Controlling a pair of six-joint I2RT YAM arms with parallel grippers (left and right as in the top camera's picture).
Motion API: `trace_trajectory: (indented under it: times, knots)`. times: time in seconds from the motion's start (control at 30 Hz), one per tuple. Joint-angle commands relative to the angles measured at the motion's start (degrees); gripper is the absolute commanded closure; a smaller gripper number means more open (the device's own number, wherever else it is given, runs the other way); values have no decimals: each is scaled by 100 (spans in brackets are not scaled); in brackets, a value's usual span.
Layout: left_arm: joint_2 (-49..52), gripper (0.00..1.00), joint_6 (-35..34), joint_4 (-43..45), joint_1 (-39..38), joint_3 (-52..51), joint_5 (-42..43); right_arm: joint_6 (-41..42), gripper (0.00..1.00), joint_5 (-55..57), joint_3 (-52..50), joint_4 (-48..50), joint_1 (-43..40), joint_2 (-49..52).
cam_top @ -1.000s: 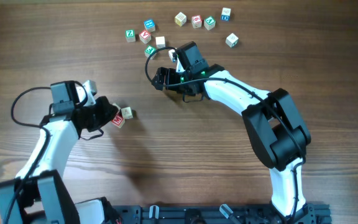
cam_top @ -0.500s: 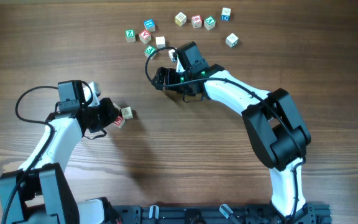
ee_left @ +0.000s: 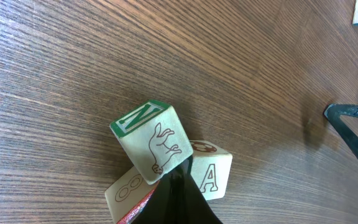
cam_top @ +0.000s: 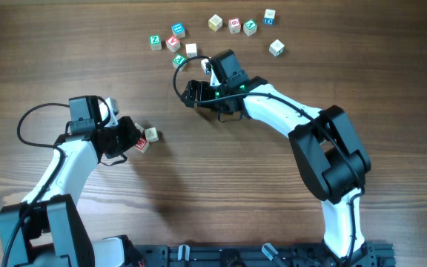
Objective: Form a circle
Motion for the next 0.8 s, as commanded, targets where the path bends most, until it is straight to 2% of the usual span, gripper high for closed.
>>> trace_trajectory:
  times: [0.0,0.77]
  knots:
    - [44,96,-33,33,-22,22,-50,79,0,568,-304,-208,-105,402]
    - [50,96,-15,57,-186,22,-223,76,1,568,-304,-212,-105,402]
